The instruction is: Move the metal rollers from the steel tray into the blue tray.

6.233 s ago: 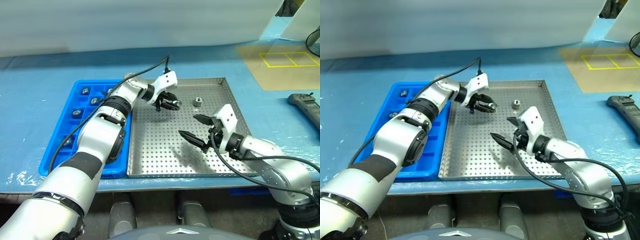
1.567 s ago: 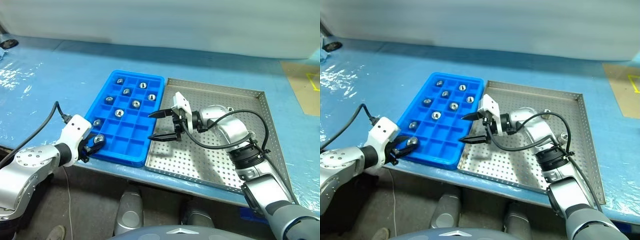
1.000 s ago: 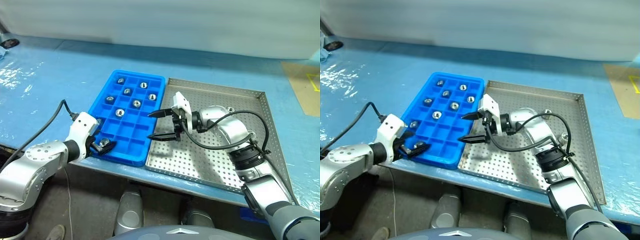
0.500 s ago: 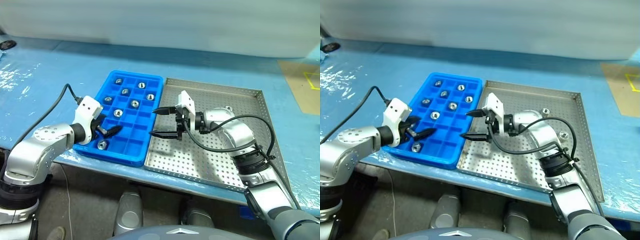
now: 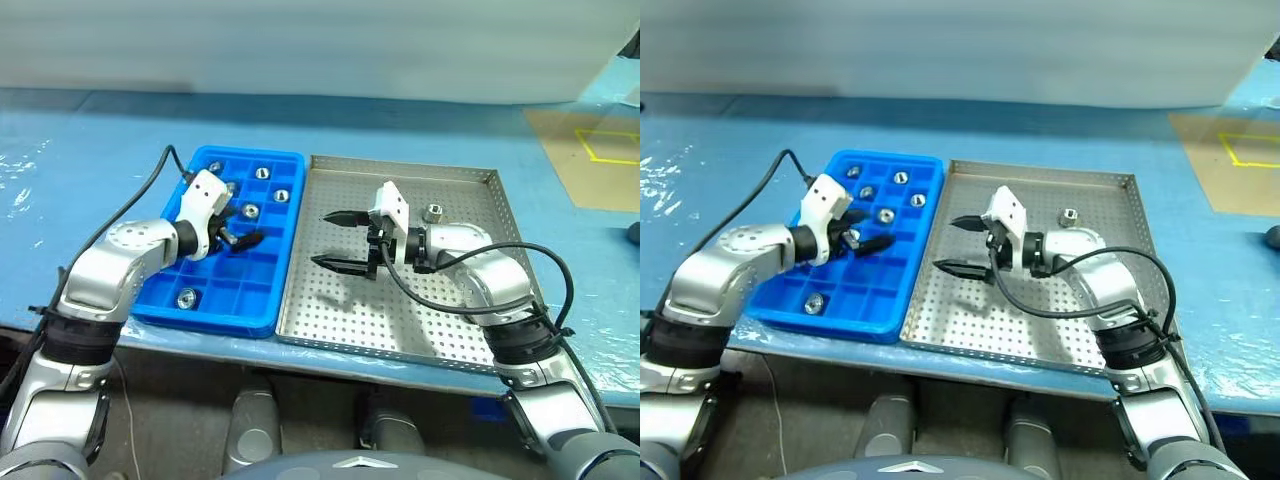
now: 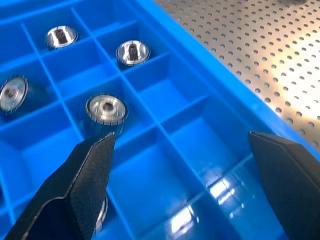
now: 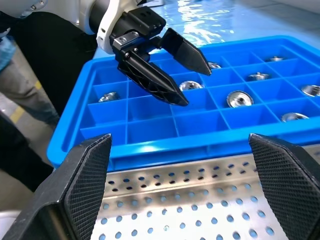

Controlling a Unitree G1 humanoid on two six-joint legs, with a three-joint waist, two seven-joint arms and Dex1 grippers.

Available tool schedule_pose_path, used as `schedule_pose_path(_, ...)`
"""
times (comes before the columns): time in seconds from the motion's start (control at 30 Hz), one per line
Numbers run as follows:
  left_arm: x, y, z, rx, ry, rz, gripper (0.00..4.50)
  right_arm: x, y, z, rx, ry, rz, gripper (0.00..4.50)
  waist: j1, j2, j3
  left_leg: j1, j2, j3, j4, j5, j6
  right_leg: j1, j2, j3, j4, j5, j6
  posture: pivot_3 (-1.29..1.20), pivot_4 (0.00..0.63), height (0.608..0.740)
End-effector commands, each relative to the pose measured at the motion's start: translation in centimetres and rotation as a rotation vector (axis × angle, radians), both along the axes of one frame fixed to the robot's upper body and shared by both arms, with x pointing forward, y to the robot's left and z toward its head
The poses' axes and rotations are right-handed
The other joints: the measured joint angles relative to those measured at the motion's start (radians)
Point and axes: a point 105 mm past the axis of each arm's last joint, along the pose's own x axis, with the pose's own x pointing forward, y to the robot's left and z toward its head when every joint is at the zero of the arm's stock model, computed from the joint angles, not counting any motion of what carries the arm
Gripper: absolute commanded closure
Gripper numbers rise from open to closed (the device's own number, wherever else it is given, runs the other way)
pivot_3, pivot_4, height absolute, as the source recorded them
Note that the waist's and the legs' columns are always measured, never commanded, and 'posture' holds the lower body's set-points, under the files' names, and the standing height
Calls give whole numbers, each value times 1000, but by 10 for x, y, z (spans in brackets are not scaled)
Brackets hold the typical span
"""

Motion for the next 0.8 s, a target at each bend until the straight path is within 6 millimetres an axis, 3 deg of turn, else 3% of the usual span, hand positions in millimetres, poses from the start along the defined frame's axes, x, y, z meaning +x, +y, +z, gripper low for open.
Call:
schedule_pose_path(0.03,9,-10,15,10,-81,-57,33,-5,-4,15,34,-52,-18,0,-9,0,0,0,0,0,0,0,0,0,0,0,0,0,0,62,150,740)
schedule_pose_path(0.3,25,-32,15,24,-111,-151,33,-13,-17,14,40,-55,-109,0,-43,0,0,1,0,0,0,0,0,0,0,0,0,0,0,-45,150,740)
schedule_pose_path(0.8,35,-101,25,-73,-87,-401,33,-28,-42,14,23,-40,-255,0,-83,0,0,1,-2,1,0,0,1,1,0,5,-1,0,0,-204,150,740)
